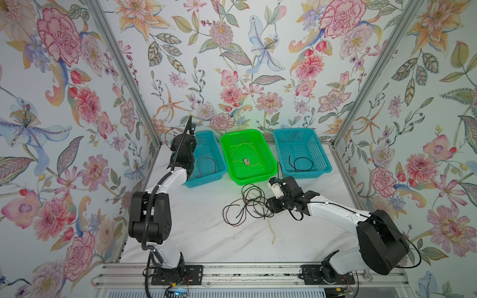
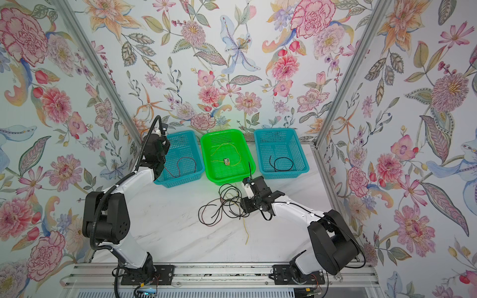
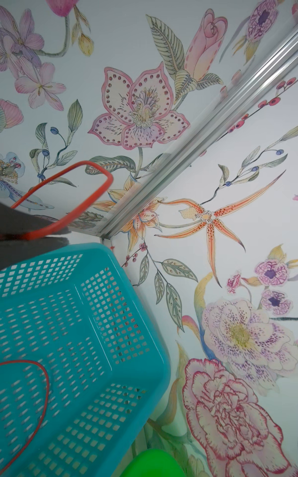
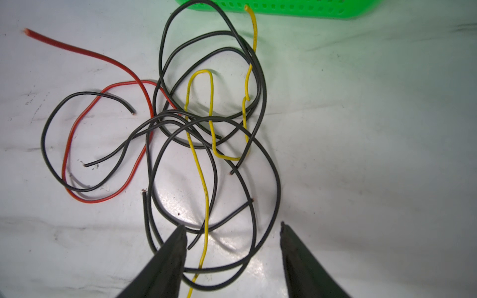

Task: Untangle and sort cables by color
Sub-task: Place the cable into the container.

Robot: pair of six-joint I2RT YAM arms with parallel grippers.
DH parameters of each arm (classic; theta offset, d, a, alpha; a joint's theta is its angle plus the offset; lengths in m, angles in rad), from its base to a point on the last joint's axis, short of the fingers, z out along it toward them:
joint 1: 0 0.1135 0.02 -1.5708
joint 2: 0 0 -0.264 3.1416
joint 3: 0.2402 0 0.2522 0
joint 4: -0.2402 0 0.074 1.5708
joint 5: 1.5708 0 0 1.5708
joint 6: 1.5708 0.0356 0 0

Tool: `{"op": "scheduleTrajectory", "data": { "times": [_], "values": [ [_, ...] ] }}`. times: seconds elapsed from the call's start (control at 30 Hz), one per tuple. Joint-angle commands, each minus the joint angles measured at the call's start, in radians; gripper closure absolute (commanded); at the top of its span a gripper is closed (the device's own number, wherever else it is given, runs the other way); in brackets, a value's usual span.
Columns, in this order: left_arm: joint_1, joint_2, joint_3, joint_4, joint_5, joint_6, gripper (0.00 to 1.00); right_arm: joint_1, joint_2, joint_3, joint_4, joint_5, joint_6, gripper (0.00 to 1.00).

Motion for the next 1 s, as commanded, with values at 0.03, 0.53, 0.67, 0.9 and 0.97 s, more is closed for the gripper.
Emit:
{"op": "scheduleTrajectory", "data": {
  "times": [0.03,0.53,0.67,0.9,0.97],
  "values": [
    [-0.003,-0.017,-0.004,0.004,0.074,-0.028,0.93,-0.003,0.005,0.016,-0.028,-0.011,-0.012,0.41],
    [-0.064,0.183,0.075,-0.055,0.303,-0.218,0.76,0.003,-0.016,0.013,-0.036,-0.013,-0.002,0.41],
    [-0.062,0.212,0.102,-0.090,0.320,-0.244,0.32,0.004,-0.023,0.016,-0.042,-0.018,0.001,0.41],
    [-0.062,0.074,-0.023,0.009,0.402,-0.323,0.01,0.018,-0.032,0.069,-0.080,-0.022,0.003,0.40],
    [-0.062,-0.001,-0.085,0.058,0.463,-0.356,0.01,0.027,-0.032,0.090,-0.088,-0.025,0.002,0.40]
  ]
}}
